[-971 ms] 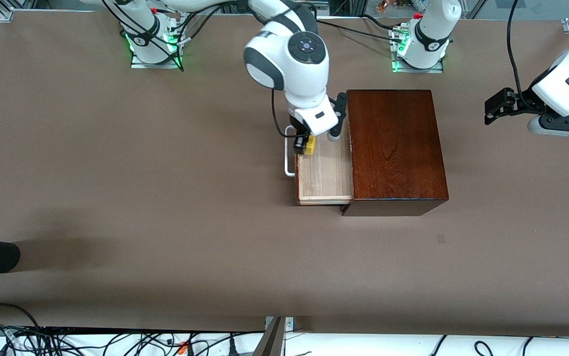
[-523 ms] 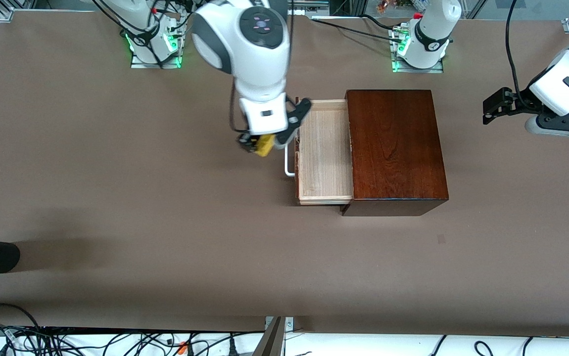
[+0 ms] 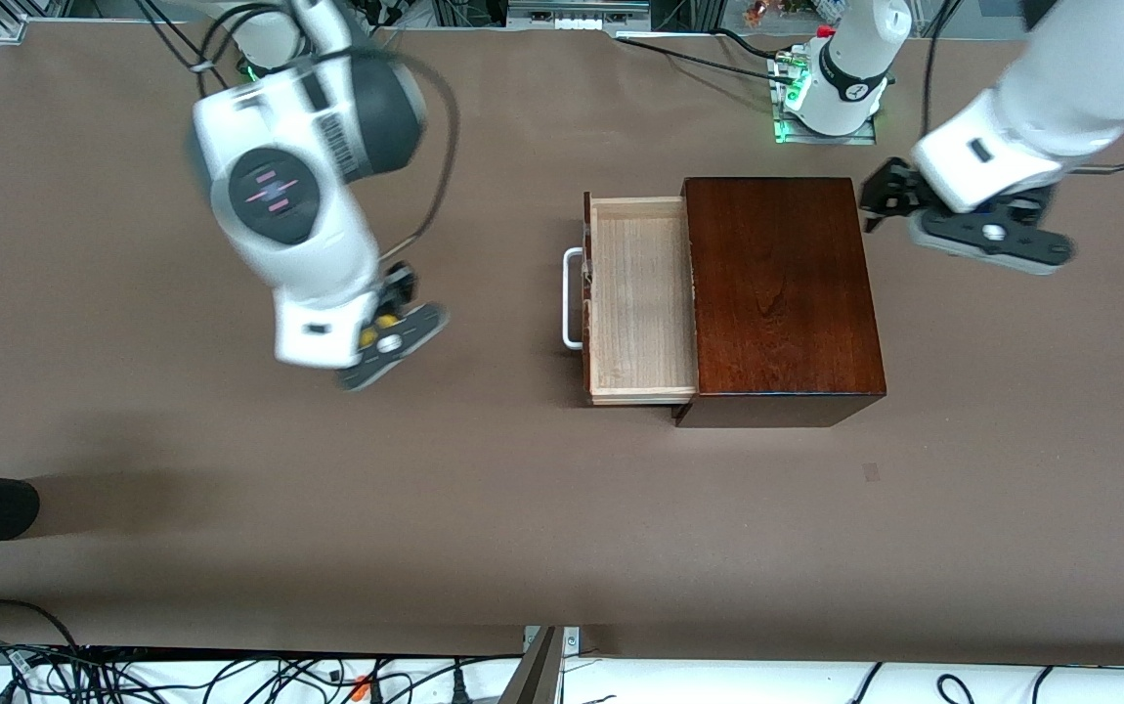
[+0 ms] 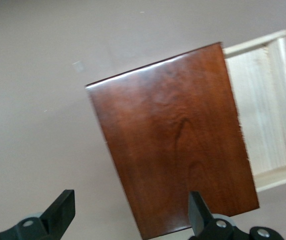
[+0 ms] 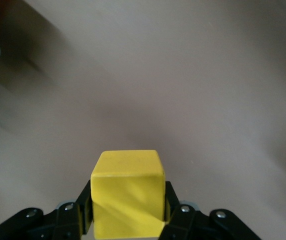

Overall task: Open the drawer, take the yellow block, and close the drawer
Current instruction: 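Lift the cube out with the right gripper while the left gripper returns, then set the cube down with the right gripper while the left gripper reaches the drawer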

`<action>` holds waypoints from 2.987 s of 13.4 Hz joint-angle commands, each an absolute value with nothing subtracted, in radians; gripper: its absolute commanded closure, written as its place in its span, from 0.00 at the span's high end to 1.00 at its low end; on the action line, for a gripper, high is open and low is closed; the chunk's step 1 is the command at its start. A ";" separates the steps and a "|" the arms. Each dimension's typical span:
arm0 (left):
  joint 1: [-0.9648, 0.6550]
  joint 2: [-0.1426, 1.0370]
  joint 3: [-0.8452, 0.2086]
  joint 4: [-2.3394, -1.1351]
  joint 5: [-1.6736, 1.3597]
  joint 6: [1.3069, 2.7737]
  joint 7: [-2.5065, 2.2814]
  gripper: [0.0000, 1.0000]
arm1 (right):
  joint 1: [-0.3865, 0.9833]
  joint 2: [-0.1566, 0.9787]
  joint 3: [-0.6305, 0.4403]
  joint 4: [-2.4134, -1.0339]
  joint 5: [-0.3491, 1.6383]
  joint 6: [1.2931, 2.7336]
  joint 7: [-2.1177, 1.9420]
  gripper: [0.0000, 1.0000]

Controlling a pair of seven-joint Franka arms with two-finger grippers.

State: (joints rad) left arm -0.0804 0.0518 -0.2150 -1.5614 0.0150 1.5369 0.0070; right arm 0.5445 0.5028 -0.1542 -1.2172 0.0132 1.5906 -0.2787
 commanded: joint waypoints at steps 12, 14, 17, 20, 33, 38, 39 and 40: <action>-0.251 0.248 -0.497 -1.450 0.031 1.678 0.037 1.00 | 0.560 0.227 -0.377 -1.677 0.107 1.750 -0.308 0.00; -0.308 0.317 -0.495 -1.407 0.037 1.697 0.137 1.00 | 0.583 0.218 -0.405 -1.689 0.097 1.746 -0.293 0.00; -0.348 0.419 -0.495 -1.350 0.055 1.741 0.343 1.00 | 0.575 0.230 -0.428 -1.703 0.100 1.755 -0.288 0.00; -0.443 0.501 -0.497 -1.350 0.210 1.813 0.416 1.00 | 0.389 0.216 -0.280 -1.825 0.097 1.883 -0.288 0.00; -0.526 0.693 -0.482 -1.356 0.453 1.901 0.571 1.00 | 0.112 0.349 -0.040 -2.192 0.094 2.521 -0.156 0.00; -0.526 0.696 -0.445 -1.365 0.451 1.899 0.561 1.00 | 0.109 0.388 -0.040 -2.186 0.094 2.580 -0.175 0.24; -0.526 0.696 -0.445 -1.367 0.451 1.895 0.543 1.00 | 0.109 0.384 -0.040 -2.183 0.092 2.580 -0.181 0.84; -0.525 0.696 -0.445 -1.367 0.451 1.890 0.534 1.00 | 0.110 0.371 -0.040 -2.183 0.092 2.577 -0.202 1.00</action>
State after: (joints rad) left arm -0.5222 0.6845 -0.4421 -1.3874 0.4290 1.9050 0.5513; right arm 0.1299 0.3984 -0.0573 -2.1826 0.0873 2.5766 -0.1714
